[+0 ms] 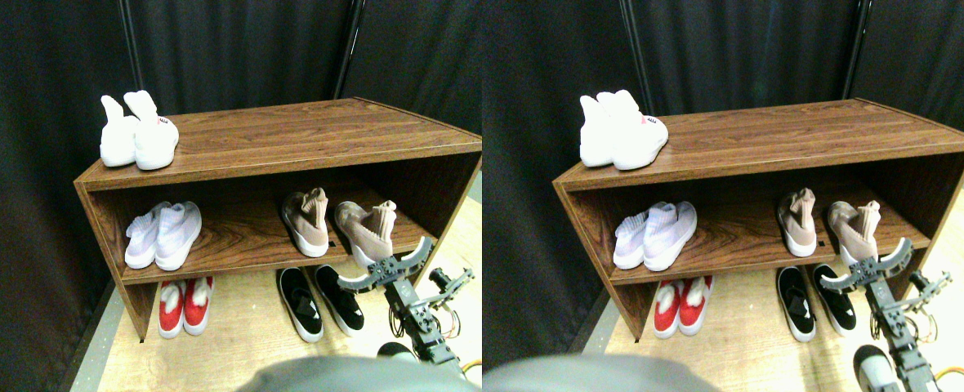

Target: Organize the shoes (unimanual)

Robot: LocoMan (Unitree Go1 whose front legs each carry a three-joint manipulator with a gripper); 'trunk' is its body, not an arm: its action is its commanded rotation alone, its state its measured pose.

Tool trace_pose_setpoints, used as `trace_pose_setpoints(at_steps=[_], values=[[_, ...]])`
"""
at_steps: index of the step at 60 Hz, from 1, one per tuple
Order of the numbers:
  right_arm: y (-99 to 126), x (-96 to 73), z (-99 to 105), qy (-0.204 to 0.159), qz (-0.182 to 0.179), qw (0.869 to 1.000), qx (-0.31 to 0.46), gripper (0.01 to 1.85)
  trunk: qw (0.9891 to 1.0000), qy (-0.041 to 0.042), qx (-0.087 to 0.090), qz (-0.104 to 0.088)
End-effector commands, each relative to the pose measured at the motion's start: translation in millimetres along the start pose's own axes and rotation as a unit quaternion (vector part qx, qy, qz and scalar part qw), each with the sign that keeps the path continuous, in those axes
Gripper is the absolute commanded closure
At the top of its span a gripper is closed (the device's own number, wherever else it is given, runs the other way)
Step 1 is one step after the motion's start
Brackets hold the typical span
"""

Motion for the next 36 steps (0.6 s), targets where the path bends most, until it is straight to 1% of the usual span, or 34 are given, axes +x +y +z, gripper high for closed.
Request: trace_pose_setpoints(at_steps=[1,6,11,16,23,28,31,32,36], values=[[-2,10.9,-2,-0.008,0.004,1.0,0.002,0.17,1.0,-0.0062,-0.003,-0.001],[-6,17.7,-4,-0.01,-0.002,1.0,-0.003,0.14,1.0,-0.0058,-0.003,-0.002],[-9,22.0,-6,-0.01,-0.007,1.0,0.004,0.15,1.0,-0.0057,-0.002,-0.001],[-12,26.6,-10,-0.001,-0.009,1.0,0.022,0.2,1.0,-0.0056,-0.002,-0.002],[-16,32.3,-14,-0.002,-0.021,0.999,0.027,0.19,1.0,-0.0075,-0.003,-0.001],[-18,31.9,-16,-0.009,-0.028,0.999,0.029,0.09,1.0,-0.008,-0.004,0.0],[-18,30.5,-16,-0.011,-0.03,0.999,0.034,0.1,1.0,-0.0084,-0.004,0.0],[-18,28.9,-16,-0.016,-0.034,0.998,0.043,0.12,1.0,-0.0084,-0.004,0.0],[-18,27.1,-14,-0.016,-0.034,0.999,0.036,0.15,1.0,-0.0084,-0.004,0.0]])
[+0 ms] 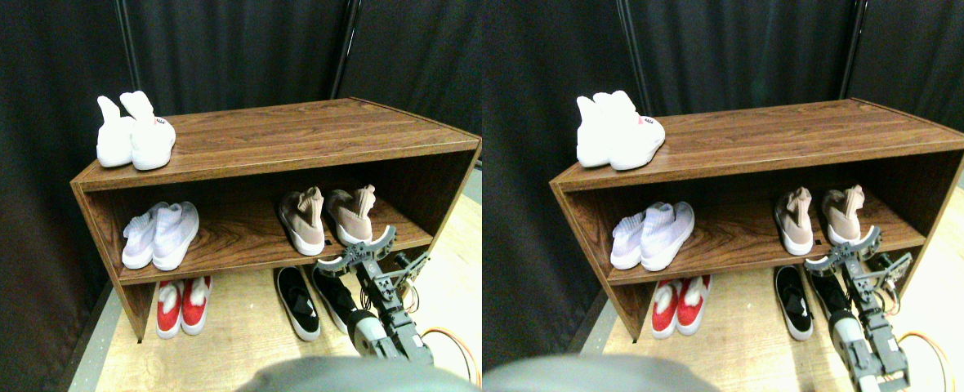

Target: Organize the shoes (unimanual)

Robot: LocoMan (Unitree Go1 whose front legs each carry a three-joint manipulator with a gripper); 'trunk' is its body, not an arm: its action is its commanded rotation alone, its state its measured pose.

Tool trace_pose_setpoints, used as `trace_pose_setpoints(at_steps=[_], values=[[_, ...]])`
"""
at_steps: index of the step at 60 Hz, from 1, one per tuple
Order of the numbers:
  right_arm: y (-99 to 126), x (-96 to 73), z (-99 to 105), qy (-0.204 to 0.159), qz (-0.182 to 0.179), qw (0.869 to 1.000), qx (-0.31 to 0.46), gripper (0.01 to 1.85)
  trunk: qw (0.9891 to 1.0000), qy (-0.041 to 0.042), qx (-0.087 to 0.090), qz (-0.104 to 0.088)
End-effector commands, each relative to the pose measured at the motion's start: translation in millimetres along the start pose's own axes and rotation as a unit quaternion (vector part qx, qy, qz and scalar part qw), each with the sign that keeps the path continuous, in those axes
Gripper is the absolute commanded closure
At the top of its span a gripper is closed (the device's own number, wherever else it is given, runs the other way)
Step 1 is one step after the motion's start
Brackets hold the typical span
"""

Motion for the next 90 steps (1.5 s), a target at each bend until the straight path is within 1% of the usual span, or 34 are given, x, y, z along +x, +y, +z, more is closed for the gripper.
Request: trace_pose_setpoints(at_steps=[1,11,17,23,24,28,31,32,33,36,40,43,45,47,48,50,55,58,61,63,64,66,68,69,71,75,79,82,84,85,87,88,89,90], values=[[4,-0.2,6,-0.02,0.01,1.0,-0.009,0.16,1.0,-0.0074,-0.004,0.002],[10,-7.5,12,-0.014,0.014,1.0,0.011,0.13,1.0,-0.0069,-0.001,-0.001],[19,-17.8,19,-0.011,0.025,0.999,0.021,0.07,1.0,-0.0063,0.0,-0.002],[25,-26.0,23,-0.009,0.028,0.999,0.036,0.13,1.0,-0.0067,0.003,-0.004],[26,-29.0,25,-0.004,0.032,0.998,0.047,0.2,1.0,-0.007,0.003,-0.005],[27,-33.6,28,0.002,0.041,0.998,0.055,0.2,0.9999,-0.0071,0.004,-0.006],[27,-35.9,31,0.001,0.041,0.997,0.069,0.2,0.9999,-0.0079,0.004,-0.008],[28,-37.8,33,0.006,0.04,0.995,0.095,0.2,0.9999,-0.0079,0.004,-0.008],[28,-39.5,34,0.008,0.042,0.994,0.098,0.19,0.9999,-0.0079,0.004,-0.008],[29,-44.3,38,0.003,0.044,0.996,0.074,0.16,0.9999,-0.0072,0.004,-0.008],[29,-50.4,43,0.001,0.05,0.997,0.056,0.17,0.9999,-0.0071,0.005,-0.009],[30,-53.6,47,0.0,0.047,0.996,0.069,0.2,0.9999,-0.007,0.006,-0.009],[30,-55.6,49,0.002,0.051,0.995,0.081,0.2,0.9999,-0.0073,0.006,-0.01],[30,-57.1,51,-0.003,0.051,0.995,0.085,0.21,0.9999,-0.0076,0.006,-0.01],[30,-59.2,54,-0.008,0.051,0.994,0.092,0.24,0.9999,-0.008,0.006,-0.011],[30,-60.0,57,-0.004,0.052,0.994,0.098,0.25,0.9999,-0.008,0.006,-0.011],[31,-62.5,67,-0.012,0.058,0.996,0.062,0.23,0.9999,-0.0088,0.007,-0.013],[33,-65.2,75,-0.029,0.062,0.996,0.065,0.27,0.9998,-0.0089,0.007,-0.013],[33,-66.4,80,-0.031,0.067,0.995,0.064,0.27,0.9998,-0.0095,0.007,-0.013],[34,-68.4,90,-0.055,0.076,0.994,0.055,0.36,0.9999,-0.0087,0.006,-0.013],[34,-68.4,90,-0.055,0.076,0.994,0.055,0.36,0.9999,-0.0087,0.006,-0.013],[35,-69.1,95,-0.067,0.078,0.992,0.071,0.42,0.9999,-0.0087,0.006,-0.013],[35,-69.2,99,-0.077,0.084,0.992,0.057,0.42,0.9998,-0.009,0.007,-0.014],[35,-68.8,102,-0.085,0.088,0.991,0.044,0.45,0.9998,-0.009,0.007,-0.014],[35,-68.5,103,-0.089,0.09,0.991,0.041,0.47,0.9998,-0.008,0.006,-0.014],[35,-63.4,111,-0.098,0.09,0.991,0.031,0.56,0.9998,-0.008,0.006,-0.014],[35,-60.6,116,-0.104,0.094,0.99,0.001,0.65,0.9999,-0.0087,0.005,-0.014],[34,-56.9,120,-0.11,0.099,0.989,-0.016,0.83,0.9998,-0.0089,0.004,-0.014],[34,-56.2,121,-0.108,0.099,0.989,-0.014,0.86,0.9999,-0.0082,0.004,-0.014],[34,-54.8,122,-0.111,0.101,0.989,-0.016,0.95,0.9999,-0.0082,0.004,-0.014],[35,-51.6,124,-0.128,0.099,0.986,-0.028,1.1,0.9999,-0.0077,0.005,-0.014],[35,-50.9,124,-0.136,0.098,0.985,-0.028,1.14,0.9999,-0.0076,0.005,-0.014],[35,-50.9,124,-0.136,0.098,0.985,-0.028,1.14,0.9999,-0.0076,0.005,-0.014],[37,-49.6,124,-0.155,0.095,0.983,-0.017,1.23,0.9999,-0.0077,0.005,-0.014]])
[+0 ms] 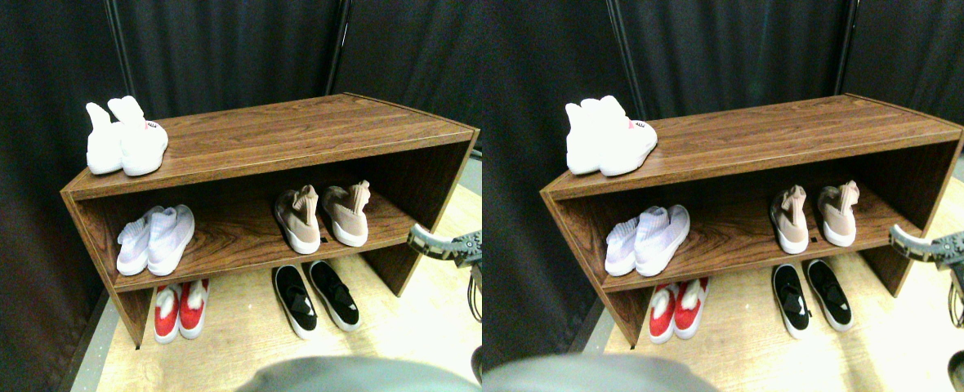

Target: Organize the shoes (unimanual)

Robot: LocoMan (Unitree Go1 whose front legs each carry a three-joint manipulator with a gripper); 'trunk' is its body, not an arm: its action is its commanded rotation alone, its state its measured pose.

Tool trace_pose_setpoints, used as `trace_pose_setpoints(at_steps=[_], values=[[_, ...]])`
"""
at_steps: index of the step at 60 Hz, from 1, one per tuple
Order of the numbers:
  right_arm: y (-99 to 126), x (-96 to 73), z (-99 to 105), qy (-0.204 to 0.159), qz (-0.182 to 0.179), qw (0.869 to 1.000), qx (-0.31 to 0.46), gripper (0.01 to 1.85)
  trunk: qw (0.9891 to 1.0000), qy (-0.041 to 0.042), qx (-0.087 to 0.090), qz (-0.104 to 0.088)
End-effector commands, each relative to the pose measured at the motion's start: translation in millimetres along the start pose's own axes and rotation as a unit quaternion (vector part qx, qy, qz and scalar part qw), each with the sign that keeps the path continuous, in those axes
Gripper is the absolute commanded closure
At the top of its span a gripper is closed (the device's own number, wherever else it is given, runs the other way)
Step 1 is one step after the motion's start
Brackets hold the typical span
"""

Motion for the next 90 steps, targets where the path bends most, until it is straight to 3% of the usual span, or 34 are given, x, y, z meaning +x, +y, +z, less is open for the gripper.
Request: trace_pose_setpoints(at_steps=[1,4,5,29,39,53,54,62,78,90], values=[[7,7.8,1,-0.048,0.011,0.999,0.004,1.36,1.0,-0.0058,-0.006,-0.003],[7,13.5,2,-0.06,0.012,0.998,0.021,1.75,1.0,-0.0054,-0.006,-0.003],[6,16.7,3,-0.058,0.014,0.998,0.022,1.8,1.0,-0.0054,-0.006,-0.003],[-12,54.3,5,-0.079,-0.008,0.997,-0.018,1.8,1.0,-0.0023,-0.005,-0.002],[-24,62.3,2,-0.077,-0.039,0.996,0.013,1.8,1.0,-0.0014,-0.006,-0.001],[-49,66.9,-13,-0.078,-0.079,0.994,-0.003,1.8,1.0,-0.0014,-0.006,-0.001],[-52,67.9,-14,-0.077,-0.083,0.994,-0.003,1.8,0.9999,0.0021,-0.011,0.003],[-63,74.3,-22,-0.06,-0.112,0.992,0.023,1.8,0.9999,0.0028,-0.011,0.004],[-80,85.5,-34,-0.035,-0.132,0.99,0.026,1.8,0.9998,0.0039,-0.016,0.01],[-78,89.3,-40,-0.007,-0.138,0.99,0.031,1.8,0.9996,0.0062,-0.021,0.016]])
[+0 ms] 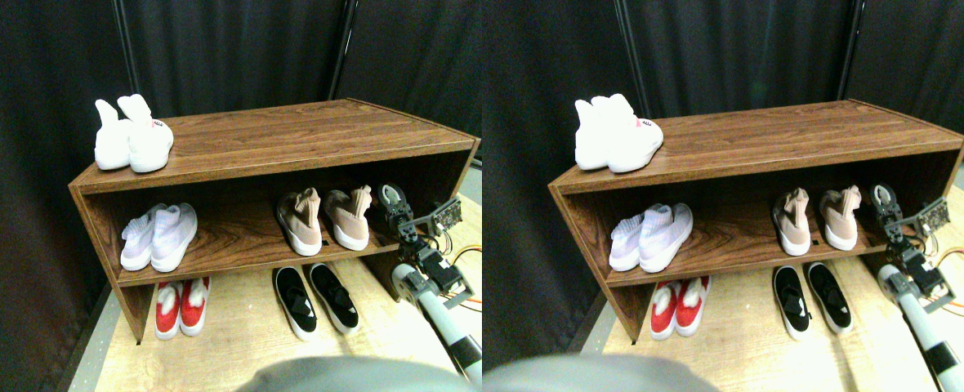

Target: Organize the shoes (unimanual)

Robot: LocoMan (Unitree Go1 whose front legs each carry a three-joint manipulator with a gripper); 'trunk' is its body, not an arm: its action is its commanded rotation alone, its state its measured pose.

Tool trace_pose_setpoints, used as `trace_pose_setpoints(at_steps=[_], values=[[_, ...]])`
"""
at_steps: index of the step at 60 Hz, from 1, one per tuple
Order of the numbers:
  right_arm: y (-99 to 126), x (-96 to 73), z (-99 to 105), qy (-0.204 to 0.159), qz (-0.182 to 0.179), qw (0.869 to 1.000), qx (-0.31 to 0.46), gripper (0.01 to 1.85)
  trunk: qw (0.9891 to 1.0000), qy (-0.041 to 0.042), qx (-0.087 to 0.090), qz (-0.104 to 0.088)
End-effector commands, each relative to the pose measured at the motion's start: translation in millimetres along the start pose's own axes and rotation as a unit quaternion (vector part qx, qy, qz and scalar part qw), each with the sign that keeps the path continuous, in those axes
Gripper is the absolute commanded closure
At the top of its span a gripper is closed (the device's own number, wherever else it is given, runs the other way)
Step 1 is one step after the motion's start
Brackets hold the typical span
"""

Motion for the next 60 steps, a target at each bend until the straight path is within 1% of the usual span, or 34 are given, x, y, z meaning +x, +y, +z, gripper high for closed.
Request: trace_pose_setpoints(at_steps=[1,5,8,11,14,16,17,19,23,25,26,31,35,42,48,53,54,56,60], values=[[8,0.7,-1,0.002,0.016,1.0,0.01,1.8,0.9999,0.0075,-0.009,0.006],[10,-1.3,-3,0.004,0.011,1.0,0.008,1.8,0.9999,0.0071,-0.011,0.008],[12,-6.4,-7,0.021,0.003,1.0,0.008,1.8,0.9998,0.0081,-0.014,0.011],[14,-10.9,-12,0.026,-0.002,1.0,0.015,1.8,0.9998,0.0085,-0.016,0.012],[16,-15.7,-18,0.04,-0.007,0.999,0.011,1.8,0.9997,0.0092,-0.017,0.014],[18,-19.3,-22,0.037,-0.009,0.999,0.01,1.8,0.9996,0.0094,-0.019,0.016],[19,-21.3,-25,0.029,-0.016,0.999,0.006,1.8,0.9996,0.0093,-0.019,0.017],[20,-22.9,-28,0.03,-0.019,0.999,0.005,1.8,0.9996,0.009,-0.02,0.019],[21,-27.1,-37,0.048,-0.02,0.999,0.002,1.8,0.9994,0.0089,-0.024,0.022],[21,-27.5,-38,0.049,-0.021,0.999,0.001,1.8,0.9994,0.009,-0.025,0.023],[21,-28.0,-43,0.063,-0.017,0.998,0.005,1.8,0.9994,0.009,-0.025,0.024],[22,-30.1,-48,0.066,-0.021,0.998,0.009,1.8,0.9992,0.0076,-0.029,0.028],[20,-30.0,-53,0.072,-0.023,0.997,0.012,1.8,0.999,0.0083,-0.031,0.03],[17,-28.3,-58,0.074,-0.03,0.997,0.007,1.8,0.9988,0.0087,-0.035,0.034],[15,-29.8,-63,0.072,-0.049,0.996,0.023,1.8,0.9986,0.0106,-0.037,0.038],[15,-30.7,-68,0.076,-0.046,0.996,0.013,1.8,0.9986,0.0106,-0.037,0.038],[15,-31.0,-69,0.079,-0.047,0.996,0.016,1.8,0.9985,0.0123,-0.037,0.038],[15,-31.2,-69,0.081,-0.047,0.995,0.019,1.8,0.9985,0.0123,-0.037,0.038],[16,-32.4,-71,0.073,-0.051,0.996,0.01,1.8,0.9985,0.012,-0.037,0.039]])
